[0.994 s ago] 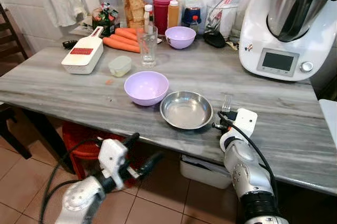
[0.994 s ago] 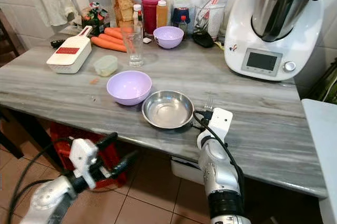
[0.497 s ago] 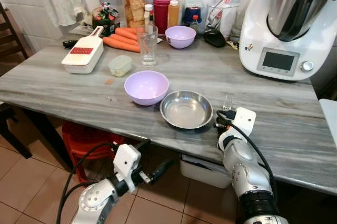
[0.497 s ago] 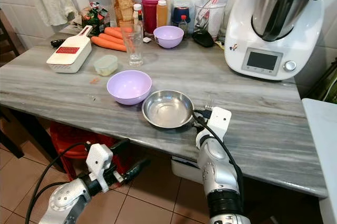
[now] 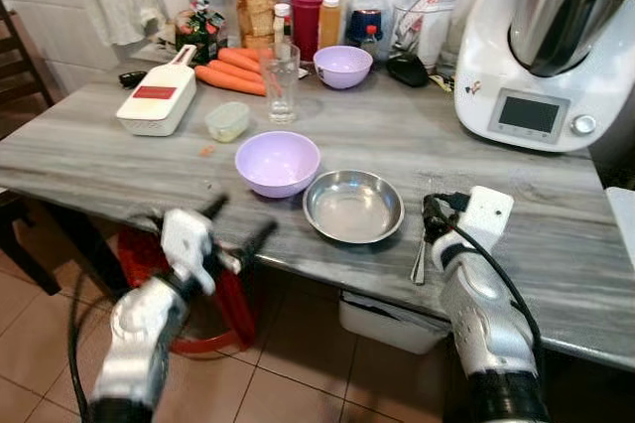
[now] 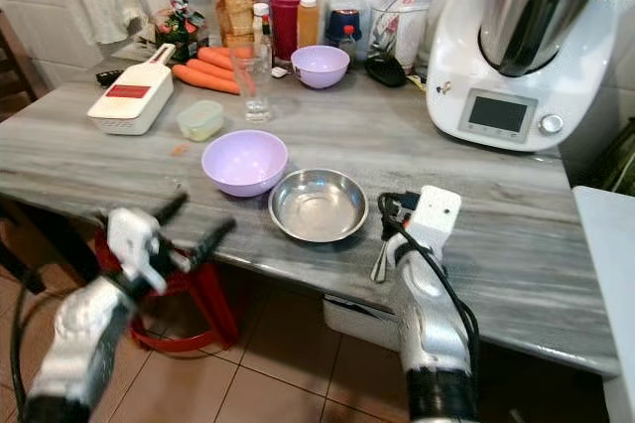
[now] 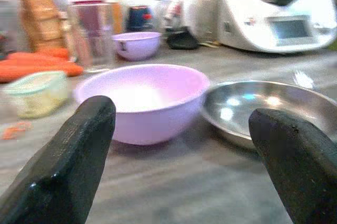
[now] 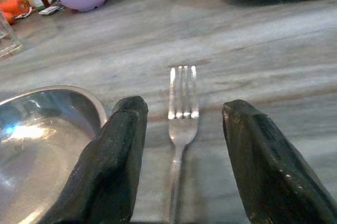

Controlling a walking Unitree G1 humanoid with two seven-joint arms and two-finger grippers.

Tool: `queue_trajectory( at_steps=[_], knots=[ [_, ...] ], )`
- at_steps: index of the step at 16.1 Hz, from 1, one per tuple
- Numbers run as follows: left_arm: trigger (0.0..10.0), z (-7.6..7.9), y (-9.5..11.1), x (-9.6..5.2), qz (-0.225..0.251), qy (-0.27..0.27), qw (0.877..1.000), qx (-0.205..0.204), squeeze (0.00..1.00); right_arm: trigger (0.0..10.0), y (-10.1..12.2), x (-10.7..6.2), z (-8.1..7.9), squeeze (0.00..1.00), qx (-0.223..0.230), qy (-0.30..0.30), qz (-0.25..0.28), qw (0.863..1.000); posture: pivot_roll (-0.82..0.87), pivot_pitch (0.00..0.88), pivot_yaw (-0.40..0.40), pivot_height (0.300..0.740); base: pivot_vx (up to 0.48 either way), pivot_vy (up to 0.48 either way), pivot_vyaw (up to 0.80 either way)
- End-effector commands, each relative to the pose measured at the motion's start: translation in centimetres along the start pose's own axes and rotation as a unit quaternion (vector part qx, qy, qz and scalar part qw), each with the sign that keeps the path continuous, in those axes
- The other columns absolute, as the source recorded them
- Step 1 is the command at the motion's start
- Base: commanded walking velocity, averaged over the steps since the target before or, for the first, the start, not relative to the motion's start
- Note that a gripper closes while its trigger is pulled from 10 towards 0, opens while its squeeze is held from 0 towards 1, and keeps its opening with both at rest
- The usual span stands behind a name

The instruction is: Setting the table

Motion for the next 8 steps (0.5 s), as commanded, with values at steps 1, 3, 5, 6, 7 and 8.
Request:
queue_trajectory(
  at_steps=[1,3,5,6,7,8],
  knots=[
    [10.0,-1.3,-0.1,-0.3,-0.005,0.034,0.999,0.004,0.0,10.0,1.2,-0.4,0.3,1.0,-0.013,0.001,0.028,1.0,-0.02,0.0,-0.017,0.74,0.0,0.0,0.0],
    [10.0,-2.7,1.0,0.1,0.014,0.097,0.995,0.011,0.0,10.0,2.5,-1.4,1.1,1.0,-0.05,0.0,0.073,0.996,-0.02,0.0,-0.016,0.74,0.0,0.0,0.0],
    [10.0,-3.3,1.1,0.0,0.009,0.15,0.988,0.026,0.0,10.0,3.4,-2.3,2.0,1.0,-0.085,-0.009,0.101,0.991,-0.02,0.0,-0.017,0.74,0.0,0.0,0.0],
    [10.0,-3.5,0.4,-0.4,-0.01,0.185,0.982,0.036,0.0,10.0,3.9,-2.9,2.2,1.0,-0.117,-0.002,0.123,0.986,-0.02,0.0,-0.019,0.74,0.0,0.0,0.0],
    [10.0,-3.2,-0.4,-0.9,-0.026,0.2,0.979,0.04,0.0,10.0,4.3,-3.5,2.3,1.0,-0.138,0.006,0.138,0.981,-0.03,0.0,-0.02,0.74,0.0,0.0,0.0],
    [10.0,-2.8,-1.1,-1.4,-0.04,0.212,0.975,0.042,0.0,10.0,4.4,-4.2,2.5,1.0,-0.143,0.012,0.147,0.979,-0.03,0.0,-0.024,0.74,0.0,0.0,0.0]
  ],
)
Point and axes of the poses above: a point about 5 cm out from each wrist's last joint towards the gripper, its own x axis pointing out of the wrist towards the gripper, its own y axis along the axis of the wrist's last joint, z = x × y, the point moved 2 cm from there along x, pointing out of the wrist towards the gripper
